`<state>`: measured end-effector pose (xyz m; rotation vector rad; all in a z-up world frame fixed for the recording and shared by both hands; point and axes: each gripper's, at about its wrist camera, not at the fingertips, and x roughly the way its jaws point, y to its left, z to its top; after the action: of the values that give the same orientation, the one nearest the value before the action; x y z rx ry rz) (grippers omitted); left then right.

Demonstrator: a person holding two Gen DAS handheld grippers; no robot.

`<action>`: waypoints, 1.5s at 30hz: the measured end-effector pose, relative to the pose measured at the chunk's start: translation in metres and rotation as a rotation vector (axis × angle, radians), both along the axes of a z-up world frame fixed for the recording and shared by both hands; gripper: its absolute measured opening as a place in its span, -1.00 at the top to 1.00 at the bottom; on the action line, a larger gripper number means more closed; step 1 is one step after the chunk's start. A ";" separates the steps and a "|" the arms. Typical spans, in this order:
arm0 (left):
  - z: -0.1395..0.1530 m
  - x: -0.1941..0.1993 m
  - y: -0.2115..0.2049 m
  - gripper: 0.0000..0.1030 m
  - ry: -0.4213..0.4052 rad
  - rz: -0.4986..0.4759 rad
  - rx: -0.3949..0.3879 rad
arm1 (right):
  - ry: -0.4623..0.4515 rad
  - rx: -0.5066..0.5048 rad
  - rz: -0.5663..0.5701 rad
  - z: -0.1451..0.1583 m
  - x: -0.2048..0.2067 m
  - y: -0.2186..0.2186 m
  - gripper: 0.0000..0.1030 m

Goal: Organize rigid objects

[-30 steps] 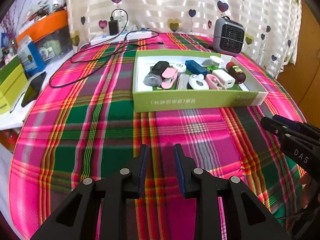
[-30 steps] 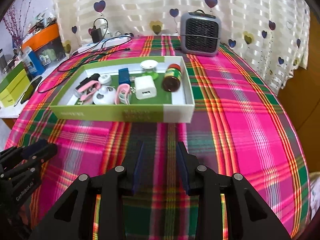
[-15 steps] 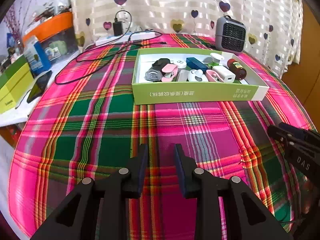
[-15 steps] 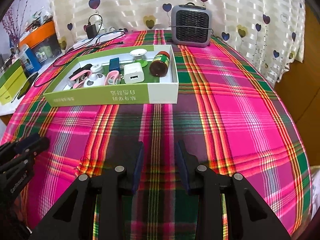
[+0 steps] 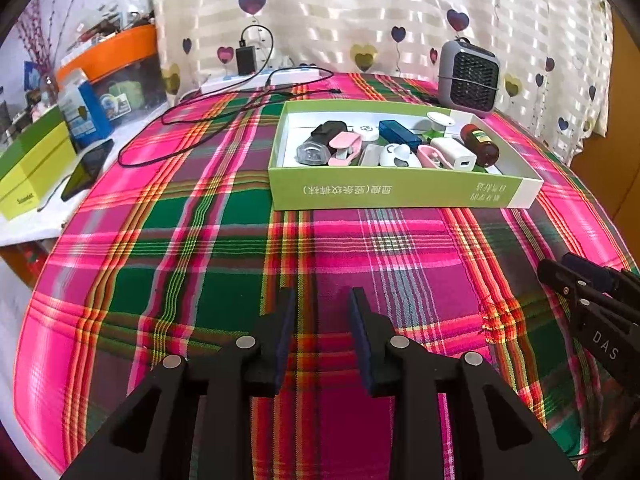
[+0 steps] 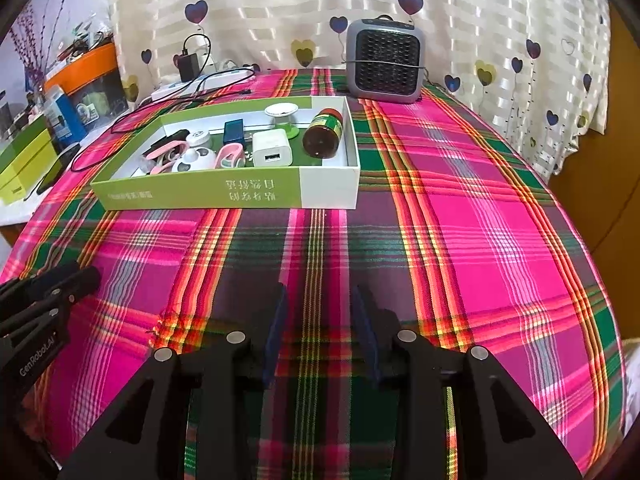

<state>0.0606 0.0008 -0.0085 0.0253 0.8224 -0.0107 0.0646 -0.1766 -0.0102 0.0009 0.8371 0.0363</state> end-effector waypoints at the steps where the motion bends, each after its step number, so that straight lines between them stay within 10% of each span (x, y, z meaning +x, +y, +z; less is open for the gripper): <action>1: 0.000 0.000 0.000 0.47 0.000 0.000 0.002 | 0.000 -0.002 0.000 0.000 0.000 0.000 0.30; 45: 0.000 -0.001 0.000 0.47 -0.004 -0.001 0.002 | 0.000 0.000 0.000 0.000 -0.001 0.000 0.25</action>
<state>0.0600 0.0007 -0.0085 0.0273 0.8182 -0.0106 0.0640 -0.1769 -0.0102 0.0010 0.8370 0.0360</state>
